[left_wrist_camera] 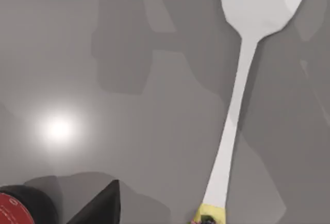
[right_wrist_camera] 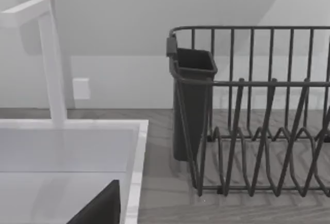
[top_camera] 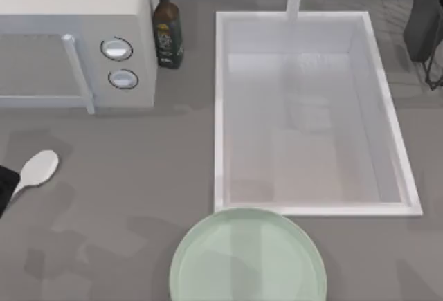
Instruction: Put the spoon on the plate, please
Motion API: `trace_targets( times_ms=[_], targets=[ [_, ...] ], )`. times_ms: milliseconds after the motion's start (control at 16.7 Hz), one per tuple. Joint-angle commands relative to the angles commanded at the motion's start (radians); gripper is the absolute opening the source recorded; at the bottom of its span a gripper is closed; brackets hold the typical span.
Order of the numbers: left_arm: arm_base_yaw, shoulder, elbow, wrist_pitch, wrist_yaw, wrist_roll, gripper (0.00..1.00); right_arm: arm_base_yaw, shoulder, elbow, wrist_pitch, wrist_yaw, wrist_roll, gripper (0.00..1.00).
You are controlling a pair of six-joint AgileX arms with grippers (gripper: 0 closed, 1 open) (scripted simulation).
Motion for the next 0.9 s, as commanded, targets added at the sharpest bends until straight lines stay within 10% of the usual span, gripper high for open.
trace_targets(
  times_ms=[900],
  targets=[
    [0.040, 0.489, 0.352, -0.306, -0.001, 0.219, 1.00, 0.000, 0.000, 0.000, 0.000, 0.000, 0.000, 1.00]
  ],
)
